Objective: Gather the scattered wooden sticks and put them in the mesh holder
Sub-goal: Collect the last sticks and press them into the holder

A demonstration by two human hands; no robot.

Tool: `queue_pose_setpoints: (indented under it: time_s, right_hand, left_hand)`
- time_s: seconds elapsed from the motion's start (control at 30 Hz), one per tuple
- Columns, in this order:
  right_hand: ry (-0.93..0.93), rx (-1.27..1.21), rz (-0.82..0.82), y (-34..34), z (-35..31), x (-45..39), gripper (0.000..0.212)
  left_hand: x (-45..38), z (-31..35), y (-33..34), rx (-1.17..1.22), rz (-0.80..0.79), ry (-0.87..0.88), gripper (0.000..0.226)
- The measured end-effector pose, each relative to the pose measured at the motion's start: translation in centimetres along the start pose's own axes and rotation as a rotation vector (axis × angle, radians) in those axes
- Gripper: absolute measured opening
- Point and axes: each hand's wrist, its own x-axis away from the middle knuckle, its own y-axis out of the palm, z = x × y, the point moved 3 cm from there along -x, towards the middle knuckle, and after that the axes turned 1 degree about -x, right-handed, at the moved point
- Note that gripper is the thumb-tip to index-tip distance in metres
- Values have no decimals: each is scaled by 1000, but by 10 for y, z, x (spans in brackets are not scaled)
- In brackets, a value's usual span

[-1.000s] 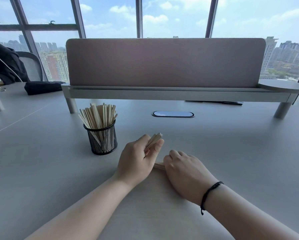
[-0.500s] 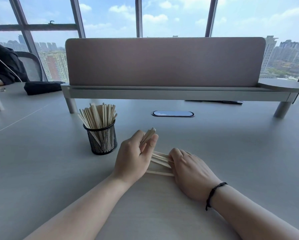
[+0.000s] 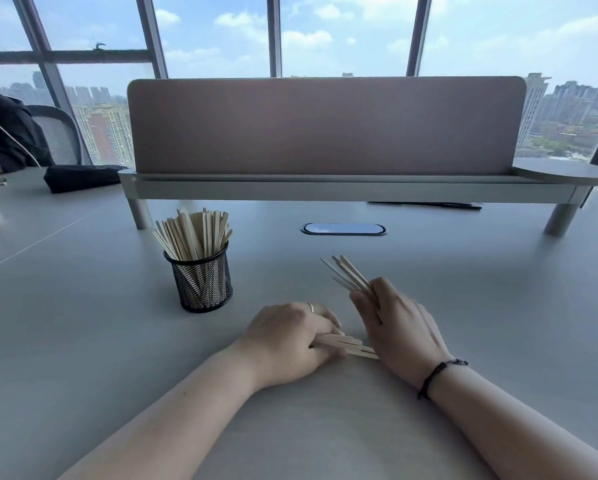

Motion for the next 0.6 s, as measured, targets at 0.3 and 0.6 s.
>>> queue_pose_setpoints:
  time_s: [0.3, 0.6]
  right_hand:
    - [66, -88, 22, -3, 0, 1, 38]
    - [72, -97, -7, -2, 0, -1, 38]
  left_hand:
    - [-4, 28, 0, -428, -67, 64, 24]
    - [-3, 33, -1, -481, -110, 59, 34]
